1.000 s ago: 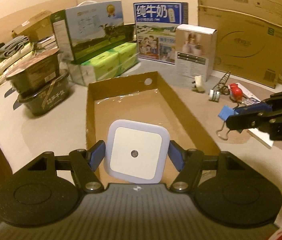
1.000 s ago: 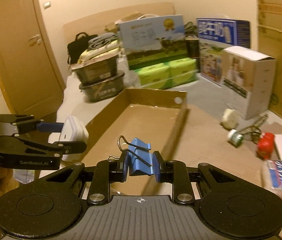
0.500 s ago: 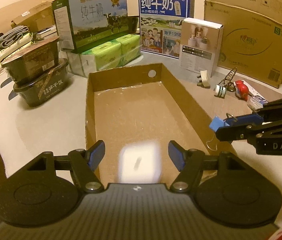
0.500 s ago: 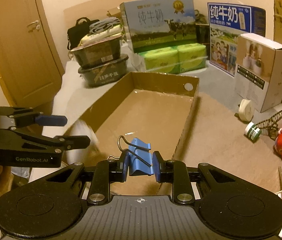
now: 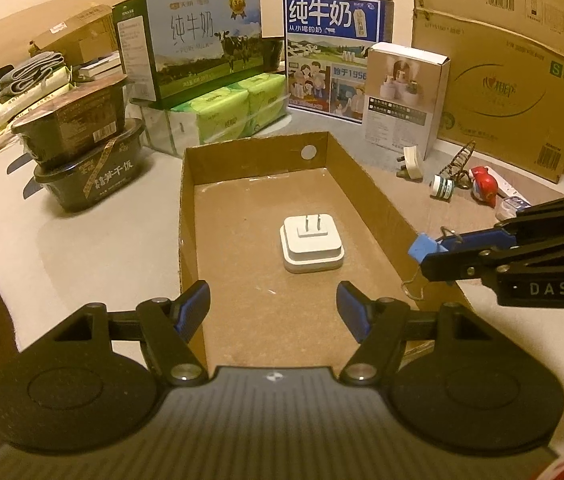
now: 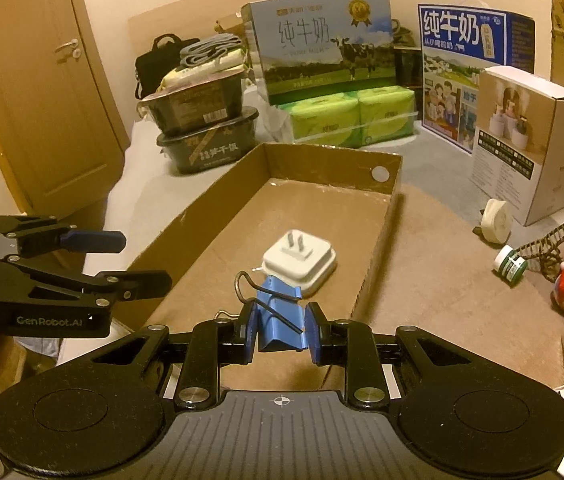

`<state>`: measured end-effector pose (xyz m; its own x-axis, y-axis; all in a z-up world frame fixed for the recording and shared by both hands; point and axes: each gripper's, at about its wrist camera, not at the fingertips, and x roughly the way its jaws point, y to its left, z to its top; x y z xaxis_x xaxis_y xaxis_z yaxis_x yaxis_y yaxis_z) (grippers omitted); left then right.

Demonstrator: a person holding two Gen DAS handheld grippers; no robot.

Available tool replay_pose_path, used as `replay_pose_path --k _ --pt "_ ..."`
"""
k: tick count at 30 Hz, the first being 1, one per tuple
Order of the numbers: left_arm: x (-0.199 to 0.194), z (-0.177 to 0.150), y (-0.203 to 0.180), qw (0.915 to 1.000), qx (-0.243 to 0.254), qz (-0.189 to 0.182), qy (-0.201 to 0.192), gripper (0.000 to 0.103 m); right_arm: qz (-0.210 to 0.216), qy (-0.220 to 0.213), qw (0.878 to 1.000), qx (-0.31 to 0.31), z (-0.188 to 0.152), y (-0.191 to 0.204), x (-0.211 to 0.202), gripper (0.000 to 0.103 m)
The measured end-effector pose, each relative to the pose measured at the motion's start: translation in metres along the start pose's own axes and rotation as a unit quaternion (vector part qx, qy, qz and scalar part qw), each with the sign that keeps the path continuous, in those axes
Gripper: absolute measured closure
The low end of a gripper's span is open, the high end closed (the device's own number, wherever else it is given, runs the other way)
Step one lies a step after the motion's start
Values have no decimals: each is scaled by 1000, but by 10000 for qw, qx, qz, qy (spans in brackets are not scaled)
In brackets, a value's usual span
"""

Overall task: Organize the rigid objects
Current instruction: 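Open the right tool to drop the blue binder clip into the box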

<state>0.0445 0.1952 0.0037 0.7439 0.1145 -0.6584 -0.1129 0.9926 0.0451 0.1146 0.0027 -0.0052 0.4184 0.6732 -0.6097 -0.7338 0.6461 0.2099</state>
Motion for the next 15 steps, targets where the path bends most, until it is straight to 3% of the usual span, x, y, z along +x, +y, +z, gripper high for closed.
replay_pose_path --k 3,5,6,7,15 --pt "0 0 0 10000 2 19 11 36 78 -50 10000 6 0 -1 1 76" --pt "-1 -1 0 10000 -7 26 14 36 -7 -71 10000 1 -1 -2 1 63" --pt "-2 -2 0 10000 -16 29 12 36 -41 -108 9999 19 -3 -3 -1 51" --pt "-2 -2 -1 10000 -21 28 12 36 -61 -133 9999 53 -5 -5 -3 48" --pt "-9 -7 -12 10000 -59 -16 -28 36 -242 -205 9991 271 -21 -18 -27 48"
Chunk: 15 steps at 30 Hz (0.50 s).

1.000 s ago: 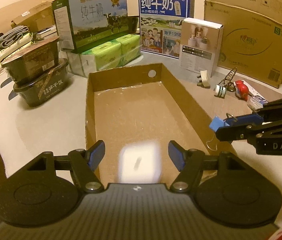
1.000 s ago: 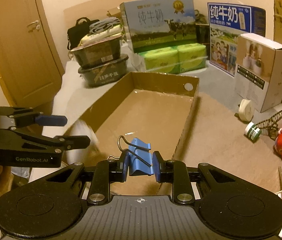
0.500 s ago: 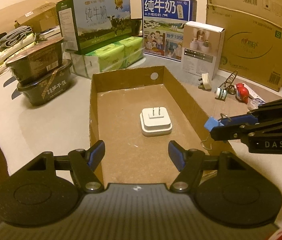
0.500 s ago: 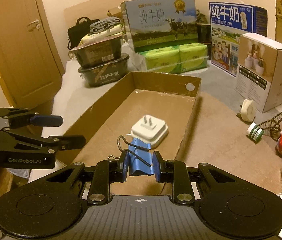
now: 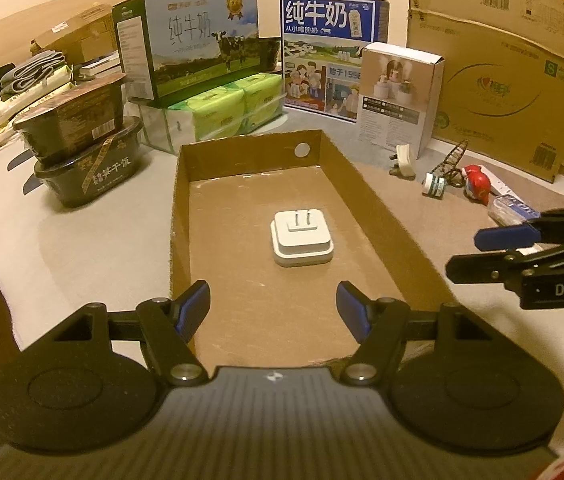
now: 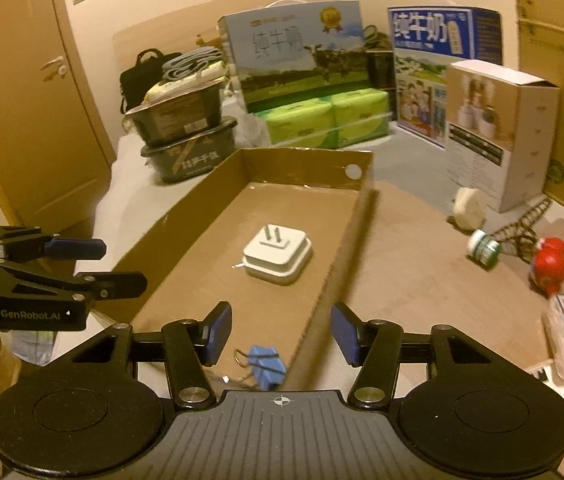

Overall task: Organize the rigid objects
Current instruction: 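Open the right tool to drop the blue binder clip into the box, then close the right tool on the bent wire rack while the left tool approaches the white plate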

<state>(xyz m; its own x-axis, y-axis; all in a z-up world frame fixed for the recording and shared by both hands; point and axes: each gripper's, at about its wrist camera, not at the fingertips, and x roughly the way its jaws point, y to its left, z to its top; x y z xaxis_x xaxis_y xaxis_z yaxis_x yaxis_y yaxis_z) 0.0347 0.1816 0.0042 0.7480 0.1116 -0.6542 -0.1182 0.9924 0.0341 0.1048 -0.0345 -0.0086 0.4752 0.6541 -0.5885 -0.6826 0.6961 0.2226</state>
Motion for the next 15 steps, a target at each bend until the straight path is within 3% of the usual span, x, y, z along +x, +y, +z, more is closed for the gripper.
replay_pose_path --k 15 --pt "-20 -7 -58 9987 2 -471 -185 36 -874 -316 9950 361 -47 -33 -79 46"
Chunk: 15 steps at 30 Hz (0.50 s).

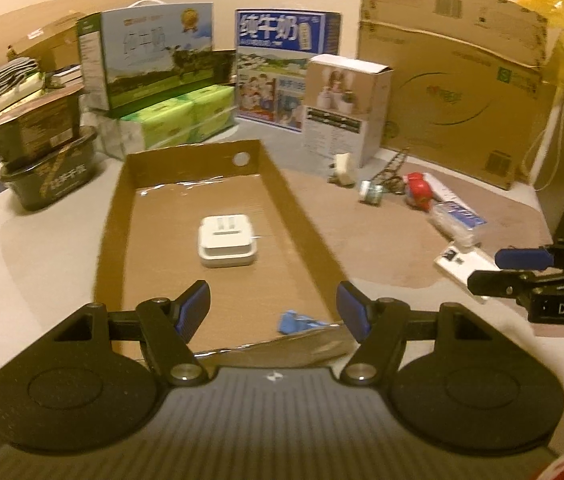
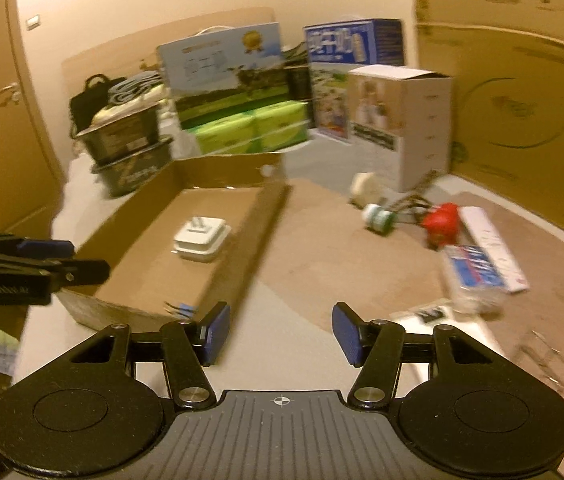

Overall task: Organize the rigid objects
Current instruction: 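Close the right tool on the bent wire rack while the left tool approaches the white plate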

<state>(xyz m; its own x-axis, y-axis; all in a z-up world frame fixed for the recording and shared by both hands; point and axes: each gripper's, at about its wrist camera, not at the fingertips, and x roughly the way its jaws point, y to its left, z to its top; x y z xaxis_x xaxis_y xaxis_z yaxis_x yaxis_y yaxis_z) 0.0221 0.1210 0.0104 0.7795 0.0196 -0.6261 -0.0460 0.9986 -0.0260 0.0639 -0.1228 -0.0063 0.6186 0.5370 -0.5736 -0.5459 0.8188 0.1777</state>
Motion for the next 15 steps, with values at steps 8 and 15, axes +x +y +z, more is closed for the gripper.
replay_pose_path --k 8,15 --pt "1 4 -40 9991 245 -331 -24 36 -516 -39 9981 347 -23 -44 -38 44" --pt "6 10 -76 9972 460 -594 -33 33 -980 -113 9930 656 -36 -83 -65 42"
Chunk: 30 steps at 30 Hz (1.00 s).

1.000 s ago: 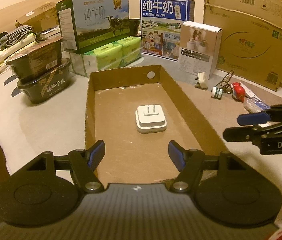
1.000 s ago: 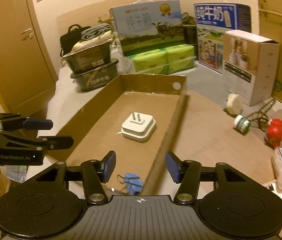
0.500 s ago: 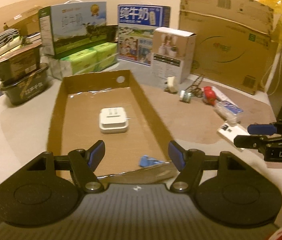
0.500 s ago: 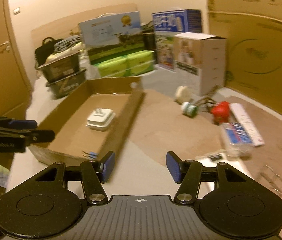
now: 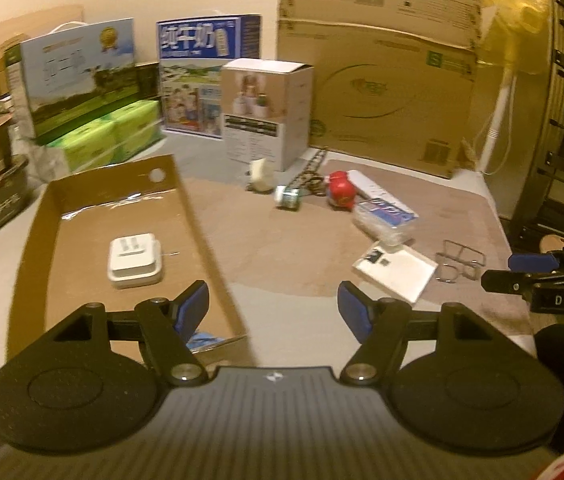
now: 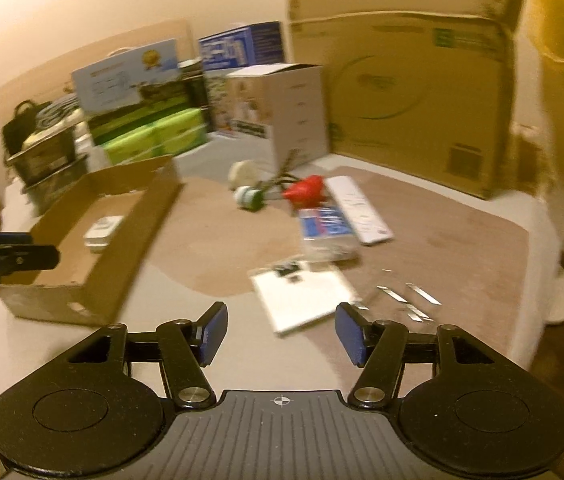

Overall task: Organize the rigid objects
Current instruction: 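Close the right tool on the bent wire rack while the left tool approaches the white plate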

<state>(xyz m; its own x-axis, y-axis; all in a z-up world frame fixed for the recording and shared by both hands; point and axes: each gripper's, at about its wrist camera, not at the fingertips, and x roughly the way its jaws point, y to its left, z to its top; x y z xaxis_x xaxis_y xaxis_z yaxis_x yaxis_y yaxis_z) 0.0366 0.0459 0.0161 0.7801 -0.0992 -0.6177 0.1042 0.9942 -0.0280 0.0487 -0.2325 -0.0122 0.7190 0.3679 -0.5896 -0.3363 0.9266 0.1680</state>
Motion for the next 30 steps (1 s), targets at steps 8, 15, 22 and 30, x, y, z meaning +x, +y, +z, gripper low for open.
replay_pose_path --k 8,15,22,30 --pt "18 5 -32 9994 217 -262 87 29 -419 -6 9988 256 -3 -35 -3 31" --pt "37 9 -50 9985 338 -398 165 26 -492 55 9984 281 -3 -56 7 25" --pt "59 11 -64 9974 457 -493 270 24 -378 203 9991 63 -2 -72 26 23" --pt "86 11 -74 9959 572 -582 392 23 16 435 9972 -603 1 -84 53 23"
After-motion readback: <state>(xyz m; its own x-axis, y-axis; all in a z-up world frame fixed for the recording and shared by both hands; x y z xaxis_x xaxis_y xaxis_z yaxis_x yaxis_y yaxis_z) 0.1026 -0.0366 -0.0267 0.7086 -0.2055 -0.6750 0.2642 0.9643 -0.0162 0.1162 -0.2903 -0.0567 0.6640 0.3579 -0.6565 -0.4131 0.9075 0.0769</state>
